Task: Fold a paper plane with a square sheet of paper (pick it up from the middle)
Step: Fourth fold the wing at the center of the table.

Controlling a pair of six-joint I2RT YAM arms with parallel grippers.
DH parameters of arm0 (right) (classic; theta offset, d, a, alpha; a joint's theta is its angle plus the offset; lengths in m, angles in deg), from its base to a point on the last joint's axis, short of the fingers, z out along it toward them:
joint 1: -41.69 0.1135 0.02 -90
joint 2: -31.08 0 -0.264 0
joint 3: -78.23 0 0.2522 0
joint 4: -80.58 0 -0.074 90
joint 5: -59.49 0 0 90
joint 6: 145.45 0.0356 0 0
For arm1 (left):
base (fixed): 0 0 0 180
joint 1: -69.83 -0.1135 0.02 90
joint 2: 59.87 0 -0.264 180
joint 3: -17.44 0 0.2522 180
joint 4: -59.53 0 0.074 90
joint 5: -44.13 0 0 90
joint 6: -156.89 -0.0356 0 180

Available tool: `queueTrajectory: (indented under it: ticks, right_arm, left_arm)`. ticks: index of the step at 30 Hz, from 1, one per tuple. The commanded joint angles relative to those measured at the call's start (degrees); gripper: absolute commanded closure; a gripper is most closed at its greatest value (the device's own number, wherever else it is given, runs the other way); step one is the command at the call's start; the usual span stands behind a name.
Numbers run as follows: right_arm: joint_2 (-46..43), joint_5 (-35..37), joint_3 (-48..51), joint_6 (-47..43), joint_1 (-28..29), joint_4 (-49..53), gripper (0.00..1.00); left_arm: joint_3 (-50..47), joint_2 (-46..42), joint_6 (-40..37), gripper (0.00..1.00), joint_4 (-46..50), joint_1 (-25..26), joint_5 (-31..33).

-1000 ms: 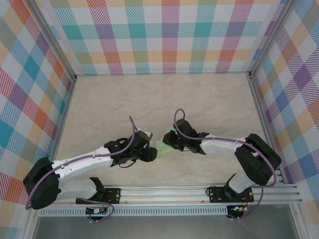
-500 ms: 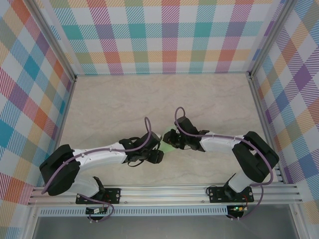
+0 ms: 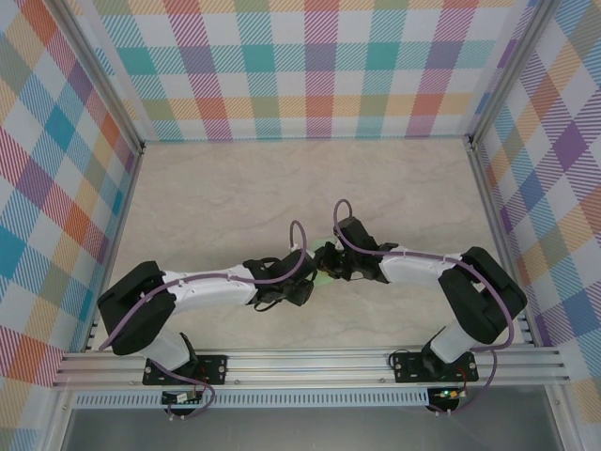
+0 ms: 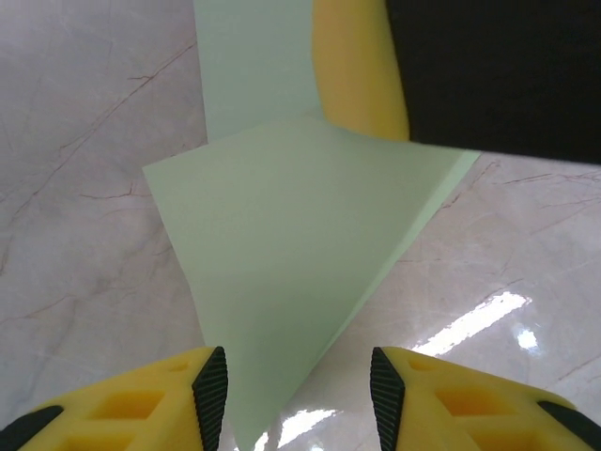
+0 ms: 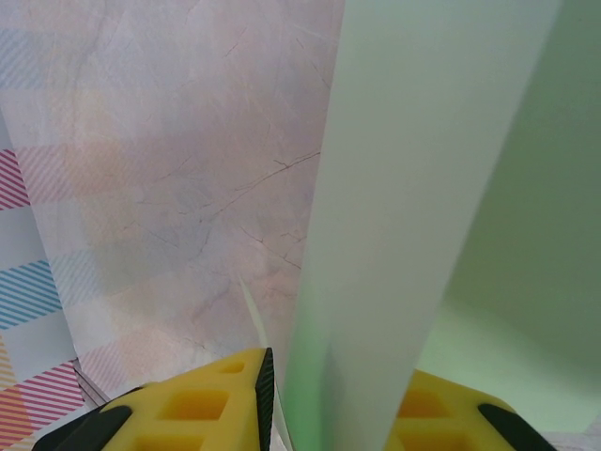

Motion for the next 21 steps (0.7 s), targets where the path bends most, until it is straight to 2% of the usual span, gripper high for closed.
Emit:
queueTrajectory:
  ticks: [1, 16, 21]
  right_arm:
    - [-0.2, -1.7, -0.8, -1.4, -0.5, 1.1, 0.75]
    - [0.0, -2.0, -1.4, -1.7, -0.8, 2.4, 0.82]
    - [0.0, -2.0, -1.8, -1.9, -0.8, 2.8, 0.84]
  left_arm:
    - [1.8, 1.6, -1.3, 0.54, -0.1, 1.3, 2.4]
    - [2.9, 4.2, -2.0, 0.56, 0.8, 2.5, 5.9]
    - [3.0, 5.2, -2.2, 0.61, 0.6, 2.8, 5.6]
